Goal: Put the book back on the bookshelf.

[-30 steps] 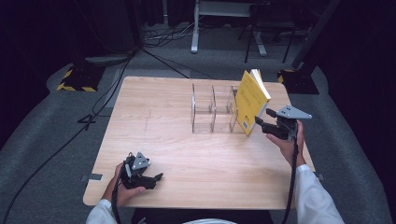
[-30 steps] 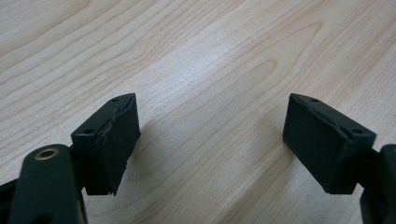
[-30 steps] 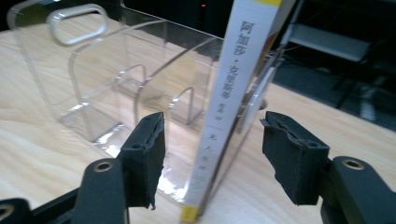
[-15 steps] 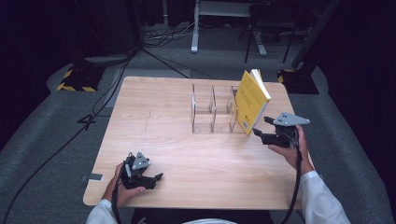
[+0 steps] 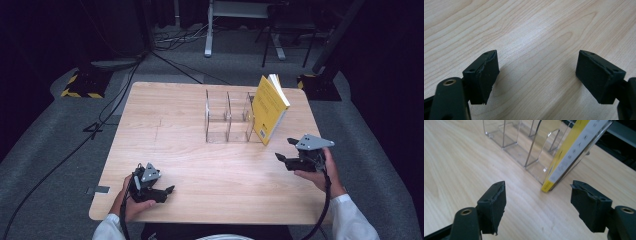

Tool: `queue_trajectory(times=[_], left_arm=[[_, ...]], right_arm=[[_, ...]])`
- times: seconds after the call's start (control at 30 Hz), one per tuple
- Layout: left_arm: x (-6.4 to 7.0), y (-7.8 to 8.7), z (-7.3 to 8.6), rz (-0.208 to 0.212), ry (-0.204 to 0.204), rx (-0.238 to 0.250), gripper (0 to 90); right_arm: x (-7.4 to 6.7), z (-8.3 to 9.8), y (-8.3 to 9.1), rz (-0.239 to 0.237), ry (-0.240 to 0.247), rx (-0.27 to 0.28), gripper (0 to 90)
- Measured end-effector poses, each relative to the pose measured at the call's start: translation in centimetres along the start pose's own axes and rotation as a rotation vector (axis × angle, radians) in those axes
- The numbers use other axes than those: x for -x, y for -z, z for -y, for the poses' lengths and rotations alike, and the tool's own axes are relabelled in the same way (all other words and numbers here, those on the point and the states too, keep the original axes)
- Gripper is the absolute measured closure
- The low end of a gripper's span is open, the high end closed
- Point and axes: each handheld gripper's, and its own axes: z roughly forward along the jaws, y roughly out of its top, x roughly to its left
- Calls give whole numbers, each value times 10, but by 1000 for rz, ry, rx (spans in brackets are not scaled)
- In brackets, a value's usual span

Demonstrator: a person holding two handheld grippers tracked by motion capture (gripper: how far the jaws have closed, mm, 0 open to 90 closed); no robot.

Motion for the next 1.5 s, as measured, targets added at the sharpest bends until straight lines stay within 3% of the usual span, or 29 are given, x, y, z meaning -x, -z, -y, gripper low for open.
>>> queue_trajectory(times=[0.27,0.57,0.87,0.97,1.07,1.5], left_arm=[[0,0,0,0,0,0,194],[0,0,0,0,0,0,194],[0,0,0,0,0,0,194],[0,0,0,0,0,0,194],[0,0,0,2,2,0,193],[-2,0,-1,-4,-4,-4,187]], right_arm=[[-5,26,5,-1,21,-60,274],[-7,64,10,-15,-8,-84,256],[2,114,16,-14,-128,-115,246],[4,126,22,-25,-189,-86,229],[7,130,25,-16,-238,-95,221],[9,131,24,-33,-263,-102,221]])
